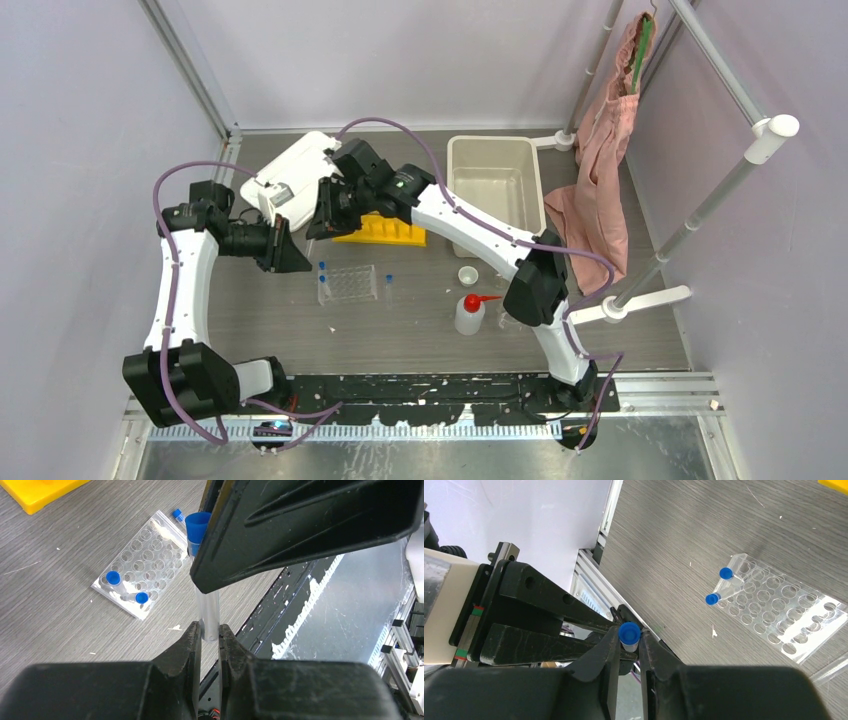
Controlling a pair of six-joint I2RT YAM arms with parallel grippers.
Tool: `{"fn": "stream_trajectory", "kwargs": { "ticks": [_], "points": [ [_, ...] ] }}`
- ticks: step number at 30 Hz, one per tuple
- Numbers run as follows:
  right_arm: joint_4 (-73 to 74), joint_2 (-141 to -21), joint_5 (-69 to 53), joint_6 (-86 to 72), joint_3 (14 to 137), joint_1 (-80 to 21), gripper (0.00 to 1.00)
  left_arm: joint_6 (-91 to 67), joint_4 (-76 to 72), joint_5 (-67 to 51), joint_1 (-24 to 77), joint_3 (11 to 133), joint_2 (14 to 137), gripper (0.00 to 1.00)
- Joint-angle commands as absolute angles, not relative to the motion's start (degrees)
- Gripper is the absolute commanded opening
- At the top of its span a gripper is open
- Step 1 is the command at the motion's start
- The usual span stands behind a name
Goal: Organize the chemistry lab equipment
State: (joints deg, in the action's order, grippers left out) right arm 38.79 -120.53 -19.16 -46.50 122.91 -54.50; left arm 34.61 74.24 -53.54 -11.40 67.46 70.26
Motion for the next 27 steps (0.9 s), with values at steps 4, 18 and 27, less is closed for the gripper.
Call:
{"fn": "stream_trajectory", "kwargs": {
  "ticks": [4,18,27],
  "points": [
    [37.32,-119.05,-20.27,-45.39,124.33,-53.68,0.02,34.80,74.33,-53.07,-11.07,69.70,69.36,0.37],
    [27.27,-103.81,12.22,-27.84,98.74,-57.73,0.01,17.20,66.10,-40.93,-11.45,74.16,72.13,0.93],
    [11.67,-106.03,21.98,-16.54,89.66,-63.95,0.01,13.71,65.43,-38.71,-13.80,75.54,73.55,0.98]
  ]
}}
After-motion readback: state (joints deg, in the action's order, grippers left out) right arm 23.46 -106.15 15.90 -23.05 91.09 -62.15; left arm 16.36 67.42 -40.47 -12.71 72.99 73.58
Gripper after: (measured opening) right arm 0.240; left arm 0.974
